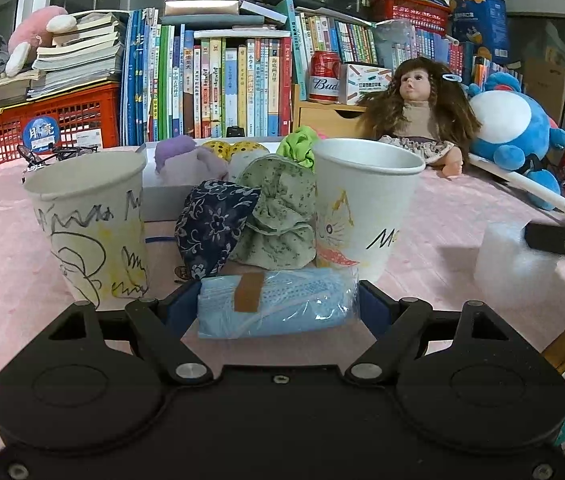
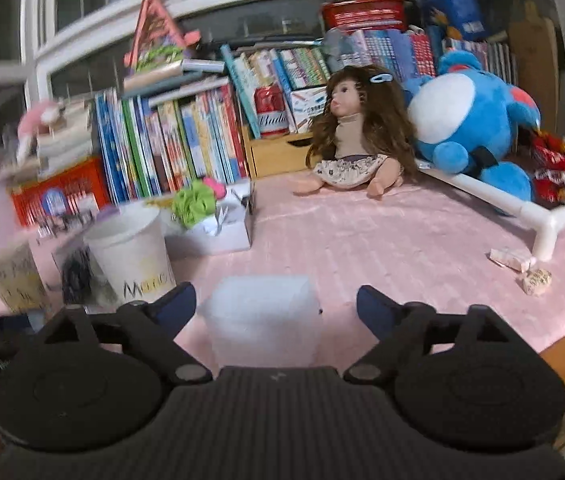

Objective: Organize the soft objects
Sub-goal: 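Grasp the blue mask packet with the left gripper while the right lifts the foam block, then carry the mask packet and foam block into the white tray and release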

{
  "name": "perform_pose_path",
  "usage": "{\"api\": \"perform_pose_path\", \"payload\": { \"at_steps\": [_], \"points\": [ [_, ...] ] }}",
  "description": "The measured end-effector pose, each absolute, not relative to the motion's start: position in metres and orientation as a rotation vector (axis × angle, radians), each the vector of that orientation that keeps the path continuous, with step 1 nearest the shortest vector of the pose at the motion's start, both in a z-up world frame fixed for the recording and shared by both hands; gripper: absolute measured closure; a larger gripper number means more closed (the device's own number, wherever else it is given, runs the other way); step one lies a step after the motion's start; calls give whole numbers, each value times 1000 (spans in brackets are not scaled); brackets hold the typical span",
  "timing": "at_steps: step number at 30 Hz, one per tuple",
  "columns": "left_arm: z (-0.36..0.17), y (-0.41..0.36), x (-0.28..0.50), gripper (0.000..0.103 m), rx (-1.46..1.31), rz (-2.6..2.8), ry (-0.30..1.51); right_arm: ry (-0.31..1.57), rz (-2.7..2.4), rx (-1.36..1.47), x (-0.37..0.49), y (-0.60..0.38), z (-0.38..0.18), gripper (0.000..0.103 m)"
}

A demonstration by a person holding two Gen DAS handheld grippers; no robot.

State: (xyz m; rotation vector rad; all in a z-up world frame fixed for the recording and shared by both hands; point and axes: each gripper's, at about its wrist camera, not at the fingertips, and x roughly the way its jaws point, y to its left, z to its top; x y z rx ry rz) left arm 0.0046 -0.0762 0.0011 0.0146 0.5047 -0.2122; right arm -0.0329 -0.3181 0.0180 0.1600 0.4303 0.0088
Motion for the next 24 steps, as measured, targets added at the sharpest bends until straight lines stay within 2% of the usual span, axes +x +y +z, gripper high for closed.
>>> {"api": "perform_pose_path", "payload": {
  "at_steps": [7,10,11,12,24],
  "points": [
    [5,-80,5,22,36,-219,492,439,-67,50,-19,-275,4,7],
    [8,-78,5,22,35,-225,488,442,-92,38,-17,-267,2,21],
    [10,-78,5,22,35,-227,484,443,-101,34,-17,-266,2,33],
    [12,-77,4,23,34,-229,480,442,-116,27,-16,-264,3,38],
    [60,-67,-8,24,31,-295,403,311,-108,-5,-17,-268,53,38]
  ]
}}
